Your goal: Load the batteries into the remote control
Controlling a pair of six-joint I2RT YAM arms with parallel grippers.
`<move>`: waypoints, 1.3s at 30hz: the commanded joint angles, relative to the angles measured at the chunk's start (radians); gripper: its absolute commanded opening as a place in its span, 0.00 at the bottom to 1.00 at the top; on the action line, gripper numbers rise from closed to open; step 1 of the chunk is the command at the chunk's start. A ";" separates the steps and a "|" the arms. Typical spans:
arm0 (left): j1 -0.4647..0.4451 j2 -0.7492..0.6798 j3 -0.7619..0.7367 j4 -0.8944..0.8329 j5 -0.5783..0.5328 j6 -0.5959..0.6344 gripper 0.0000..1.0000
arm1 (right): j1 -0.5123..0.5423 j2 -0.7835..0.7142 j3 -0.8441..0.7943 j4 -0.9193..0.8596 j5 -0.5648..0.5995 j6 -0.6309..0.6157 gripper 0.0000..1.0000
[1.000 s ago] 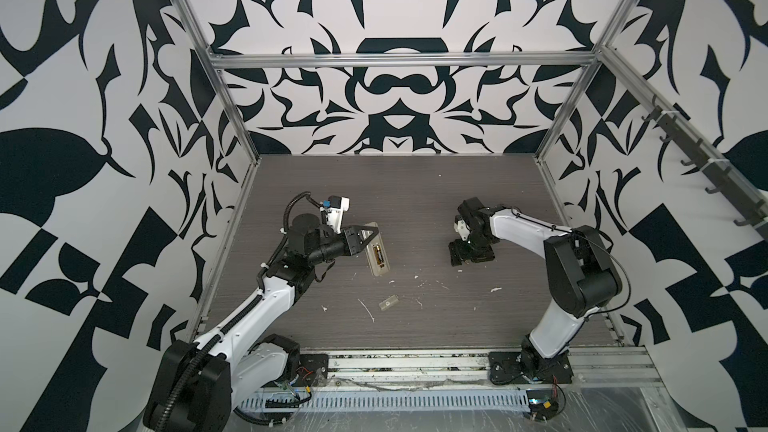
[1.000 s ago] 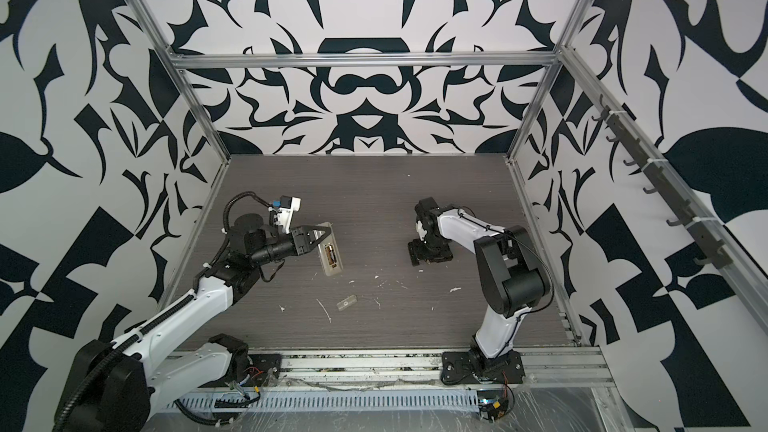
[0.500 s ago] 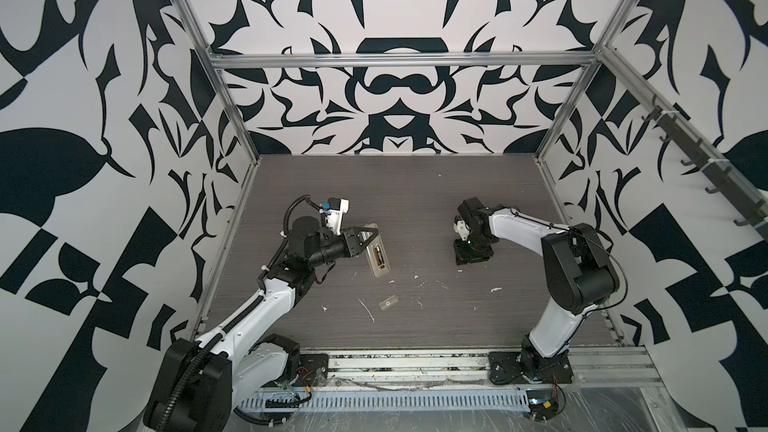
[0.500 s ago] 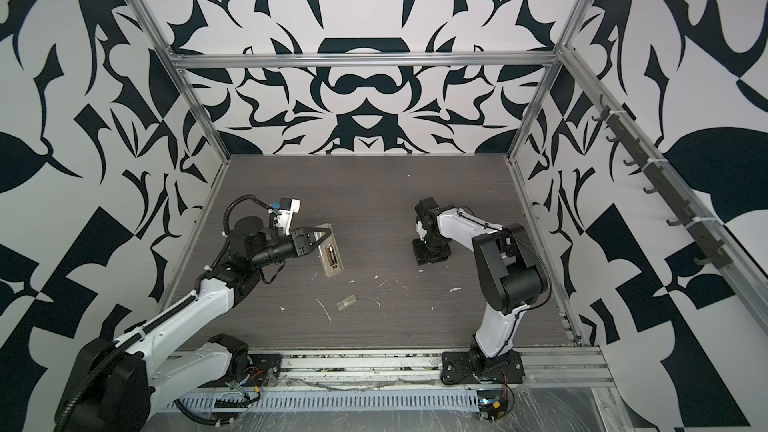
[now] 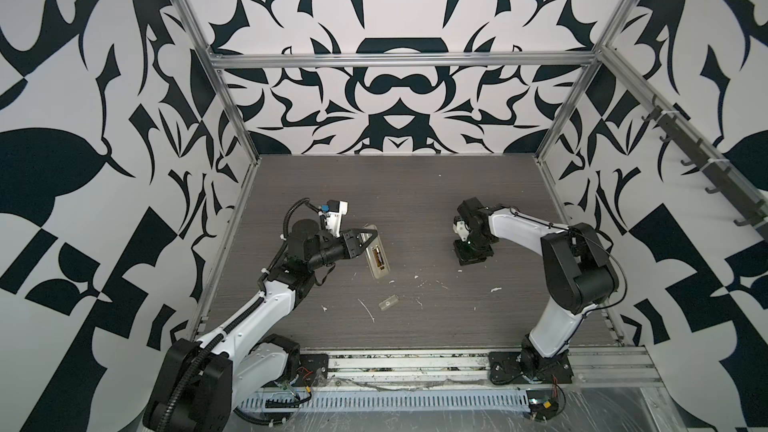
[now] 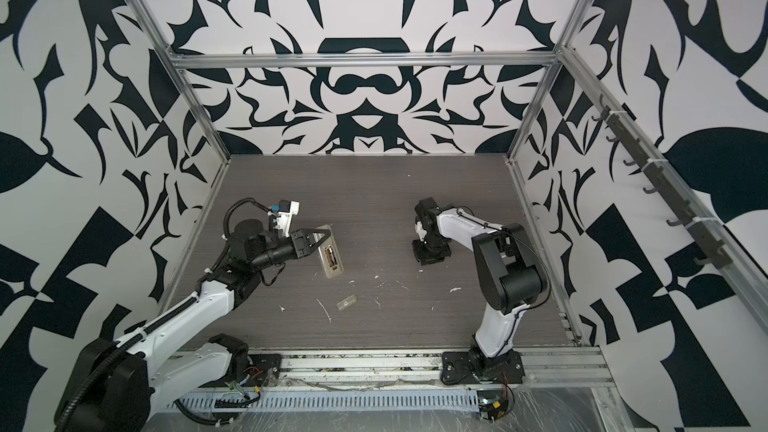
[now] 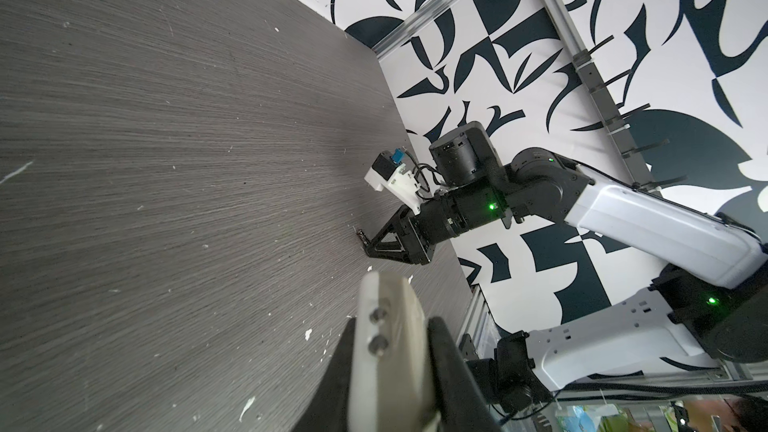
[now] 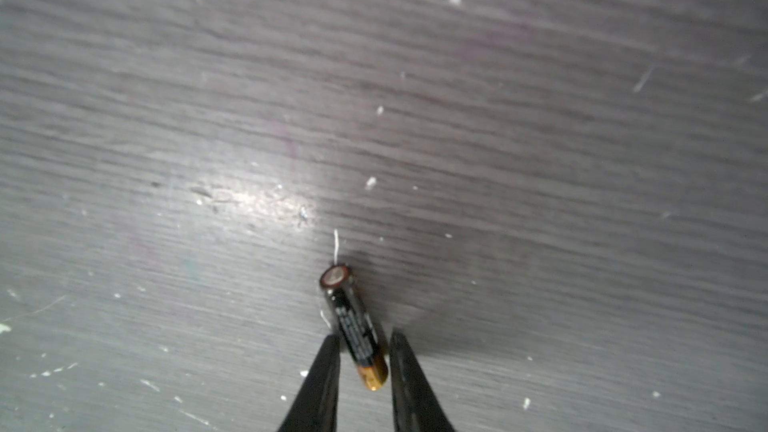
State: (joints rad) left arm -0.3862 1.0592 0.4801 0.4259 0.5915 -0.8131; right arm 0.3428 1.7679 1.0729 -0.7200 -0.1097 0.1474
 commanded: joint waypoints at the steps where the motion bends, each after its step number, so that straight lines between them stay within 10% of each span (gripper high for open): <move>1: 0.004 0.006 0.011 0.047 0.013 -0.015 0.00 | 0.002 -0.015 0.015 -0.033 -0.011 -0.011 0.23; 11: 0.005 -0.033 -0.010 0.021 -0.016 -0.011 0.00 | 0.010 0.017 0.030 -0.036 -0.077 -0.016 0.01; 39: 0.004 -0.028 -0.064 0.081 -0.087 -0.063 0.00 | 0.247 0.052 0.084 0.018 0.003 -0.006 0.03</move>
State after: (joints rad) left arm -0.3862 1.0405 0.4332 0.4538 0.5198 -0.8639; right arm 0.5800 1.8149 1.1309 -0.6853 -0.1410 0.1322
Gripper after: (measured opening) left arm 0.248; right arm 0.114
